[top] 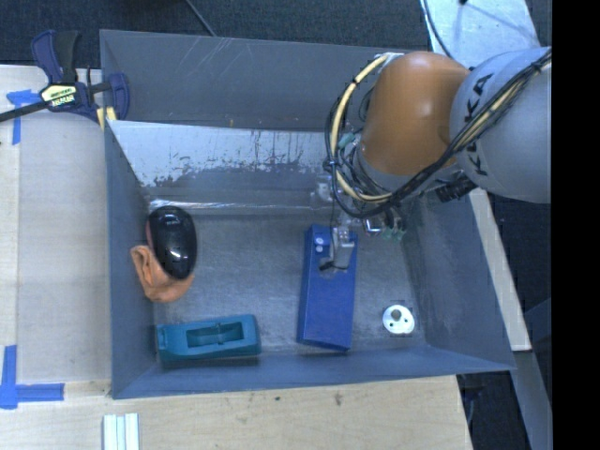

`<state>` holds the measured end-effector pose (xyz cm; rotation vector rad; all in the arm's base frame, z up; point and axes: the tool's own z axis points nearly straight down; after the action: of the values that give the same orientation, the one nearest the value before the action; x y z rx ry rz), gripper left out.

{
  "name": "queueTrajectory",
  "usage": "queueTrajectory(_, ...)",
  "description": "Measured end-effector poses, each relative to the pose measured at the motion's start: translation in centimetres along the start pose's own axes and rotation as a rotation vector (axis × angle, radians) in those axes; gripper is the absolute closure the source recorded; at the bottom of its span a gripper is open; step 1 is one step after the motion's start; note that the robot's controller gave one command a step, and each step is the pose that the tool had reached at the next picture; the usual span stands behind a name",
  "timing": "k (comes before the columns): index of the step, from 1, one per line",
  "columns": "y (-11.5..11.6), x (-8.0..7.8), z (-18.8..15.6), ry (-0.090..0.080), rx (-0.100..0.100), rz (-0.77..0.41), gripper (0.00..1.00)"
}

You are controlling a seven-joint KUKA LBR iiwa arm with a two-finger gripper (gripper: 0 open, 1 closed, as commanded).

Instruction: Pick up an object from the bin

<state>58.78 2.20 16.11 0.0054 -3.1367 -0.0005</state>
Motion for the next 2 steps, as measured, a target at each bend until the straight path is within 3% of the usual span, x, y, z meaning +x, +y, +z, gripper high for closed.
queueTrajectory(1,-0.01,-0.05,-0.29,-0.004,0.0,0.0,0.0)
queueTrajectory(2,0.46,-0.13,-0.46,-0.008,0.001,-0.169,0.0)
